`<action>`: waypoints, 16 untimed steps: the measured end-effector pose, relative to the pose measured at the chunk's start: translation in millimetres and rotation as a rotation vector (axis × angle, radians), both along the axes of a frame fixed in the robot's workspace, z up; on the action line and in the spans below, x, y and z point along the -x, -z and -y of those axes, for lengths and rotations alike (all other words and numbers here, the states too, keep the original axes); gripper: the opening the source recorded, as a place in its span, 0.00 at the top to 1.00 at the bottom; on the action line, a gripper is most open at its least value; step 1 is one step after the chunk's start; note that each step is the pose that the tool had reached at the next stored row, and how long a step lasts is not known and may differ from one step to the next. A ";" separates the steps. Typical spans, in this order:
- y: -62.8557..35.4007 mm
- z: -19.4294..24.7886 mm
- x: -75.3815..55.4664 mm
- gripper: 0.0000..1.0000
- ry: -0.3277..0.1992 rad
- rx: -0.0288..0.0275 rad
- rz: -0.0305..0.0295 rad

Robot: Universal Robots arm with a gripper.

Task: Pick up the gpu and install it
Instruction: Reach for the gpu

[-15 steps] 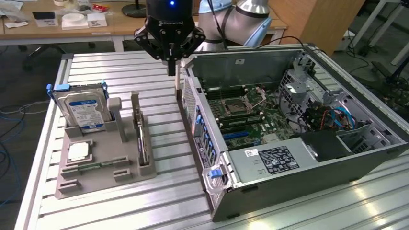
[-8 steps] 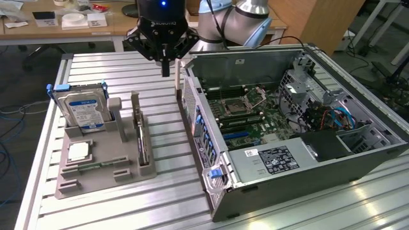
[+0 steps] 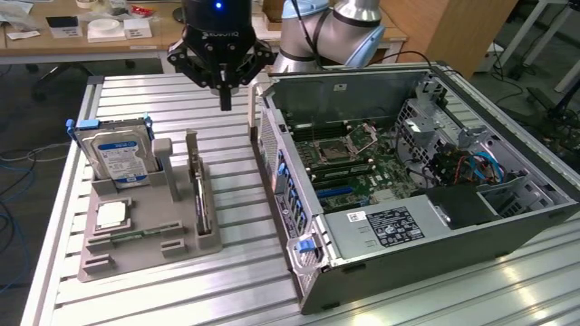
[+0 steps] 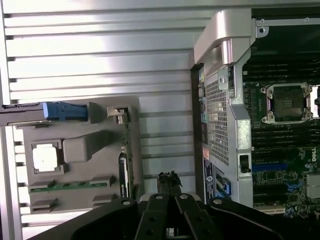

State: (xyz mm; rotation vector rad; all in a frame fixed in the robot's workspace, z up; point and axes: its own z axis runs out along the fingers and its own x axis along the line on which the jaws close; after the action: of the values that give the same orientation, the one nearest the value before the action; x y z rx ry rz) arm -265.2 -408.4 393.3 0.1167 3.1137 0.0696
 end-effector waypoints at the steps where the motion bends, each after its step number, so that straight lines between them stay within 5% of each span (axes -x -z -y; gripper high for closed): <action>1: 0.0 0.3 1.7 0.89 0.000 0.0000 0.0000; 16: 0.0 7.2 29.8 0.89 0.000 0.0001 -0.0001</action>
State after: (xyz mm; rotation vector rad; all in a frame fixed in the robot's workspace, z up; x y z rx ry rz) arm -294.9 -415.6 393.3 0.1166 3.1137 0.0695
